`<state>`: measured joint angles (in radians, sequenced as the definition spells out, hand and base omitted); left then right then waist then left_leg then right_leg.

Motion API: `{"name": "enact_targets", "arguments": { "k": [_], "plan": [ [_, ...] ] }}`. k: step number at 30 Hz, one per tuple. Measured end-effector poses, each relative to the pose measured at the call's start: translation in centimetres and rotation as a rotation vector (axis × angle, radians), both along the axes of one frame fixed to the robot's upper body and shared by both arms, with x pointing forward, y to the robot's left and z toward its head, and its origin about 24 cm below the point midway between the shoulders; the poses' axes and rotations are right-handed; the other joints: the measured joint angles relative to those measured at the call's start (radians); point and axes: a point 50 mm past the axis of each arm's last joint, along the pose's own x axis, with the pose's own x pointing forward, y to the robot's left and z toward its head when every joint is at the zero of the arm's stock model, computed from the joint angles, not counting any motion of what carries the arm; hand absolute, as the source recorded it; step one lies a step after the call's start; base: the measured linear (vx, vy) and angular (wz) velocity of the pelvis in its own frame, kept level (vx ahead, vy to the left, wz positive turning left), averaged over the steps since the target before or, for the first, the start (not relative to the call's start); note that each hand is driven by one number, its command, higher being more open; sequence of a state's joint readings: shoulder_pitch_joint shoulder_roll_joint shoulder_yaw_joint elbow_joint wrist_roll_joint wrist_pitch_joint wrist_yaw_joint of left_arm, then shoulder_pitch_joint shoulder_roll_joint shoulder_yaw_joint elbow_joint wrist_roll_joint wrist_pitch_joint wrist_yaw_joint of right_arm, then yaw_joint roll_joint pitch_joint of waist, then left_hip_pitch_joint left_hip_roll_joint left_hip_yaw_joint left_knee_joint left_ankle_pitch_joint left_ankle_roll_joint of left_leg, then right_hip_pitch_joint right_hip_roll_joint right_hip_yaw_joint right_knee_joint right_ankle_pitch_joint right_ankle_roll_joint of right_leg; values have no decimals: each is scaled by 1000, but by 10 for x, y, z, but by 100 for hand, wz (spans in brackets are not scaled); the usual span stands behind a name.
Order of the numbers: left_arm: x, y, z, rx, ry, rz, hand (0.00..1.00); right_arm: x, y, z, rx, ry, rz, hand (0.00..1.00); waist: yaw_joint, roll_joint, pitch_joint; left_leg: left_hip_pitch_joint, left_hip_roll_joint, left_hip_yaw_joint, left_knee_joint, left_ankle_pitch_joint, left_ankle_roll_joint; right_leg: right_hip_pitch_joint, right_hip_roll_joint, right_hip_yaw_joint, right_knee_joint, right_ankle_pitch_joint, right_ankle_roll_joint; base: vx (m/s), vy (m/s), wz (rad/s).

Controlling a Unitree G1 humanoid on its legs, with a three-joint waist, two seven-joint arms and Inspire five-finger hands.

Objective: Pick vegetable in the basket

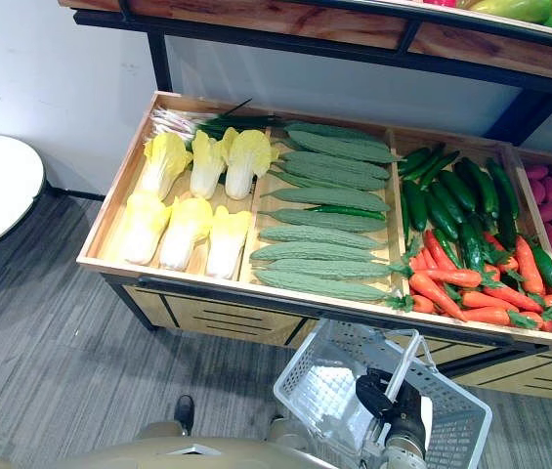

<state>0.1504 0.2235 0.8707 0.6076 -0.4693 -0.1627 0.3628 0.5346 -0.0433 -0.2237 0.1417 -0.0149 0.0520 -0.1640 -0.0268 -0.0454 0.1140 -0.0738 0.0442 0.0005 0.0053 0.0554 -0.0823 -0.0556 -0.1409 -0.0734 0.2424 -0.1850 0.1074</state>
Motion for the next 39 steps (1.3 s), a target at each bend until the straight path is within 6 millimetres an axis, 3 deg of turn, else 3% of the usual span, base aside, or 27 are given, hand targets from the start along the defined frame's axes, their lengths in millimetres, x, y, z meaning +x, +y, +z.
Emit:
{"name": "enact_targets", "arguments": {
  "k": [6,8,12,18,21,25,31,37,38,39],
  "plan": [
    [52,32,67,238,-151,-129,100,1,-6,2,-7,2,42,0,-5,7,-14,16,0,21,-41,26,-4,-23,5,23,21,18,-3,37,-9,-8],
    [75,43,101,340,-206,-196,100,2,-9,4,-13,1,65,0,-8,11,-15,17,2,30,-55,36,-7,-35,7,31,22,25,-6,34,6,-12],
    [100,55,158,517,-282,-292,100,7,-12,12,-20,-27,102,0,-19,20,-14,30,-1,53,-83,54,-5,-50,9,54,30,34,1,20,7,-14],
    [149,43,217,703,-322,-519,100,13,-12,21,-15,-72,125,0,-31,49,-21,31,3,76,-93,56,0,-70,8,79,43,34,1,-2,7,-10],
    [172,28,227,743,-329,-638,100,18,-12,24,-14,-90,149,0,-34,55,-19,30,3,87,-93,58,-4,-85,11,90,55,34,1,-8,-9,-13],
    [189,17,220,735,-280,-736,100,22,-9,25,-8,-100,167,0,-39,55,-20,29,4,101,-93,57,-5,-100,17,104,67,34,0,2,-8,-11],
    [205,6,198,679,-194,-856,100,30,-3,26,1,-122,192,0,-60,55,-20,30,4,114,-90,59,-8,-120,20,120,88,33,-1,4,-12,-7],
    [213,-6,193,695,-147,-945,100,34,2,26,38,-143,198,0,-69,54,-20,32,12,122,-93,60,-9,-123,21,130,85,33,-1,-13,-7,-4],
    [217,-16,179,665,-144,-971,100,36,2,29,56,-177,199,0,-68,66,-5,33,17,124,-93,61,-10,-123,21,131,84,34,0,0,0,0],
    [217,-16,179,665,-144,-971,100,36,2,29,56,-177,199,0,-68,66,-5,33,17,124,-93,61,-10,-123,21,131,84,34,0,0,0,0]
  ]
}}
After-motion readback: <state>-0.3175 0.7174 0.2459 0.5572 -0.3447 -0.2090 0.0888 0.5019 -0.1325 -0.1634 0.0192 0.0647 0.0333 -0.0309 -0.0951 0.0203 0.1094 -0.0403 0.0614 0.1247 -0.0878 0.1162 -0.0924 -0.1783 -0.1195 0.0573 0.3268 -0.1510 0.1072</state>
